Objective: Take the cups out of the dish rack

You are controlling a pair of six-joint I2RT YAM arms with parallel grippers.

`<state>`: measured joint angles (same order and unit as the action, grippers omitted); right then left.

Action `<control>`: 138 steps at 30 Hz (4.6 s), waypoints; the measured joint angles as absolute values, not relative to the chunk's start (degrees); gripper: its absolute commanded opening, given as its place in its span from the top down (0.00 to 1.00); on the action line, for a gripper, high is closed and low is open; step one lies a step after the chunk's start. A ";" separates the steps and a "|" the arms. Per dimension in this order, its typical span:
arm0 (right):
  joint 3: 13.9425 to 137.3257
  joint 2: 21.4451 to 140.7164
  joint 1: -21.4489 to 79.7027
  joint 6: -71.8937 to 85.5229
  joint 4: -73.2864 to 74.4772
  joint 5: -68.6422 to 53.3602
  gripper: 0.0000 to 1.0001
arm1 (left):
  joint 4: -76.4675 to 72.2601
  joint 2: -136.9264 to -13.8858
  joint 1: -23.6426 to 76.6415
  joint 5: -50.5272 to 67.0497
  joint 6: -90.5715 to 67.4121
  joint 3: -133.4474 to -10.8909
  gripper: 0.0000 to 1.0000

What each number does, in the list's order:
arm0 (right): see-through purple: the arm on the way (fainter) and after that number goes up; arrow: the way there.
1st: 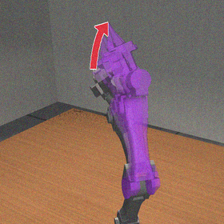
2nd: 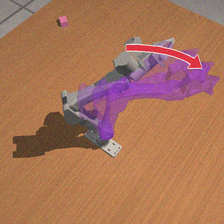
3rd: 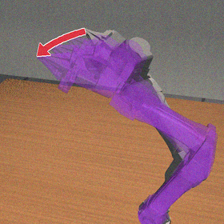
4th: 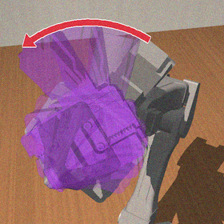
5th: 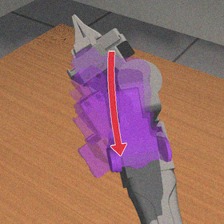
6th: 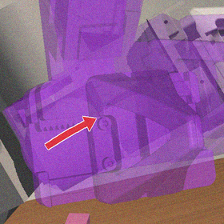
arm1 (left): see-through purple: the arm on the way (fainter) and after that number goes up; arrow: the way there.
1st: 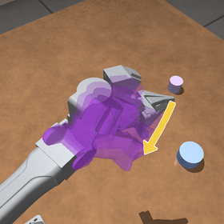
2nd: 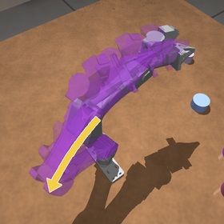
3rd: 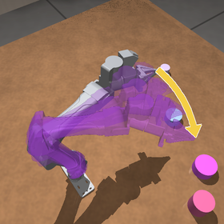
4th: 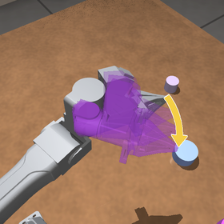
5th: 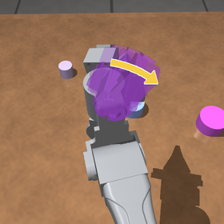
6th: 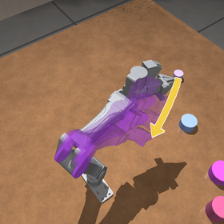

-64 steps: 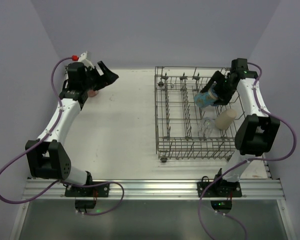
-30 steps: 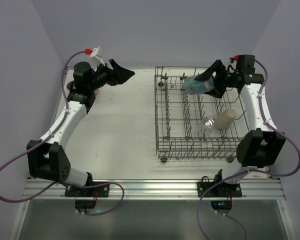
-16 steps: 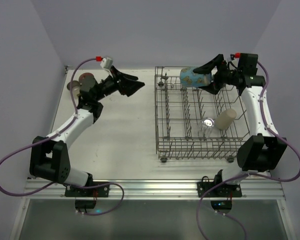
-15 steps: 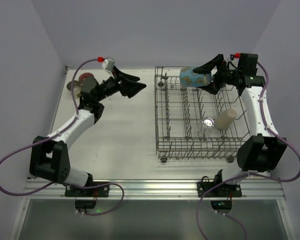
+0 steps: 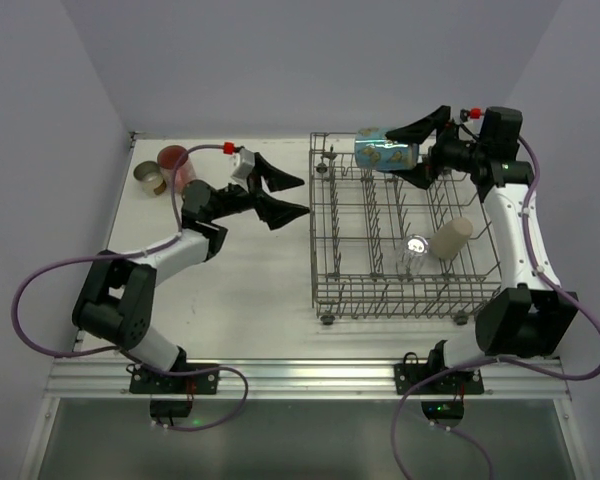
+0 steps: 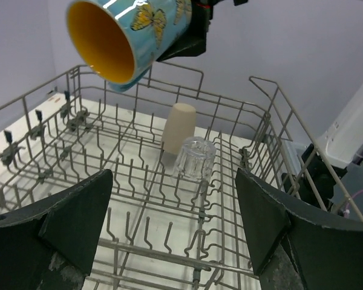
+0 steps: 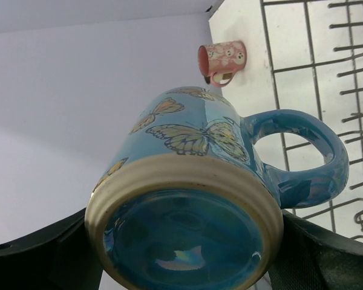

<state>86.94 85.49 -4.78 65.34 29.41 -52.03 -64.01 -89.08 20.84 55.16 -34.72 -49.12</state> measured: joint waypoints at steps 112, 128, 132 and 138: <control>62.94 78.26 5.74 113.65 -18.26 -62.33 1.00 | -74.43 -106.06 31.64 48.12 -41.04 -65.10 0.60; 59.57 77.43 6.83 118.24 -24.08 -62.54 1.00 | -73.49 -101.49 32.08 44.03 -37.85 -59.68 0.99; 58.54 77.28 7.11 118.80 -26.61 -62.63 1.00 | -72.77 -99.24 32.08 43.03 -37.87 -57.71 1.00; 57.71 77.28 7.51 119.28 -29.74 -64.16 1.00 | -71.79 -95.42 32.18 41.80 -39.05 -54.39 1.00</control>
<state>57.71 77.28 7.51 119.28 -29.74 -64.16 -71.79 -95.42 32.18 41.80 -39.05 -54.39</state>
